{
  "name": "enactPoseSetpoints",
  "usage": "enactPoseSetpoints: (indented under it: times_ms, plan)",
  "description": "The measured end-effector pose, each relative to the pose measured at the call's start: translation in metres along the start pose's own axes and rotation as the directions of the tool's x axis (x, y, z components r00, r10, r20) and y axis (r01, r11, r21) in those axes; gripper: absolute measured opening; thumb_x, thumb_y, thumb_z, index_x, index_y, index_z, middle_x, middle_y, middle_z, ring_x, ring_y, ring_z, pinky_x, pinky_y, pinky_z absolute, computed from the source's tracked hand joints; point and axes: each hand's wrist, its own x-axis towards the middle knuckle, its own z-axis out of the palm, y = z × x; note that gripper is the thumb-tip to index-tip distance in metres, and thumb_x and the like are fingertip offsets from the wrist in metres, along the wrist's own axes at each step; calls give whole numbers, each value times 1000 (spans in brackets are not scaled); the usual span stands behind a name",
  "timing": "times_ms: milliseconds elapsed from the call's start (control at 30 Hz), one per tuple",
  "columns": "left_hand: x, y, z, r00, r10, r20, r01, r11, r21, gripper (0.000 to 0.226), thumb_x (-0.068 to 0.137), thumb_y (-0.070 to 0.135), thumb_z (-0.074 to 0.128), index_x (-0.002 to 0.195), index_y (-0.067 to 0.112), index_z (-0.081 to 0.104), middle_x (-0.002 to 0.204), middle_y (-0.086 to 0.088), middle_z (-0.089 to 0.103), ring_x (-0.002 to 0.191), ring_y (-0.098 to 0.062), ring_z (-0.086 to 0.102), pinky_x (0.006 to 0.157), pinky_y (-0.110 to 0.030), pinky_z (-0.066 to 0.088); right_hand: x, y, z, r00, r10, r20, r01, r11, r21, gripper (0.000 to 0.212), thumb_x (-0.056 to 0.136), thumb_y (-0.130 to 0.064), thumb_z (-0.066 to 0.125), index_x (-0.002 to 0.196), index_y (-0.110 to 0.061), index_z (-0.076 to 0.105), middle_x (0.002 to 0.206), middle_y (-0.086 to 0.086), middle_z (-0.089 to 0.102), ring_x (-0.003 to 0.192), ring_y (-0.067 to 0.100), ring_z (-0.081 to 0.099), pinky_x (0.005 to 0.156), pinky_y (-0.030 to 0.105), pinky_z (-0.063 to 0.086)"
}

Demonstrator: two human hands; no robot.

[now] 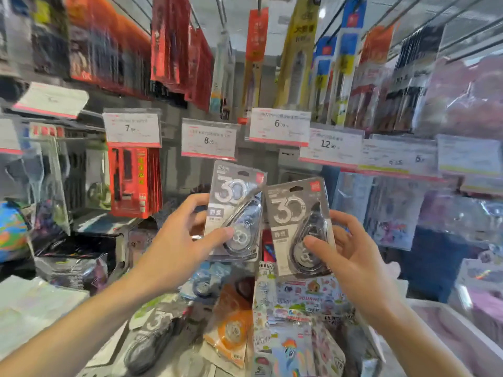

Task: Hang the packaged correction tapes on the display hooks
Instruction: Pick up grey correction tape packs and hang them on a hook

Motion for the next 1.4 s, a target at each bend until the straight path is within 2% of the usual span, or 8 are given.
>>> enactPoseSetpoints:
  times_ms: [333, 500, 533, 700, 967, 1133, 1267, 1400]
  plan:
    - [26, 55, -27, 995, 90, -39, -82, 980, 183, 46, 81, 48, 76, 121, 52, 55, 125, 23, 71, 117, 1, 66, 106, -44, 49, 23, -5, -7, 998, -53, 23, 52, 998, 39, 42, 93, -23, 75, 126, -36, 55, 105, -12, 81, 92, 9, 79, 71, 11, 58]
    - [28, 61, -40, 989, 142, -38, -134, 978, 160, 50, 75, 56, 75, 121, 51, 57, 124, 18, 74, 117, -8, 69, 107, -51, 48, 31, -4, 2, 998, -55, 26, 54, 998, 36, 46, 92, -34, 75, 133, -37, 53, 111, -7, 79, 98, 16, 79, 80, 38, 65]
    - [28, 62, -42, 988, 150, -34, -143, 978, 153, 51, 75, 56, 76, 122, 50, 57, 124, 16, 74, 117, -10, 70, 106, -51, 48, 33, -4, 4, 998, -65, 17, 65, 998, 21, 47, 93, -35, 75, 134, -36, 53, 111, -7, 79, 98, 15, 78, 81, 37, 64]
    - [28, 66, -46, 982, 190, -9, -187, 975, 121, 50, 78, 49, 76, 124, 45, 57, 118, 13, 77, 108, -10, 74, 94, -40, 52, 42, -10, 19, 994, -111, -12, 111, 993, -30, 47, 93, -40, 74, 134, -36, 51, 111, -21, 76, 100, 1, 74, 79, 12, 57]
    - [30, 61, -50, 979, 204, -18, -201, 973, 117, 53, 84, 33, 77, 132, 33, 55, 114, 12, 79, 104, -11, 76, 91, -33, 52, 49, -13, 39, 990, -137, -24, 137, 991, 1, 60, 88, -49, 75, 140, -37, 47, 122, -20, 73, 115, 1, 70, 94, 28, 56]
    - [28, 58, -52, 976, 218, -25, -213, 969, 128, 49, 83, 33, 74, 128, 38, 55, 114, 20, 77, 104, -4, 74, 84, -13, 54, 53, -16, 48, 988, -139, -70, 137, 990, -23, 72, 82, -58, 74, 145, -38, 44, 119, -25, 72, 115, -2, 68, 96, 27, 57]
    - [27, 55, -53, 979, 200, -29, -195, 972, 128, 49, 84, 33, 78, 126, 41, 55, 115, 18, 78, 105, -6, 74, 88, -24, 52, 53, -17, 55, 982, -157, -101, 149, 985, -86, 64, 92, -49, 72, 148, -33, 45, 105, -33, 74, 101, -8, 71, 79, 14, 58]
    - [29, 50, -53, 981, 190, -30, -186, 976, 111, 49, 85, 32, 78, 128, 37, 55, 115, 14, 78, 106, -10, 75, 92, -33, 51, 52, -20, 60, 979, -144, -146, 128, 985, -116, 73, 91, -55, 69, 153, -29, 41, 125, -13, 72, 117, 6, 68, 101, 41, 56]
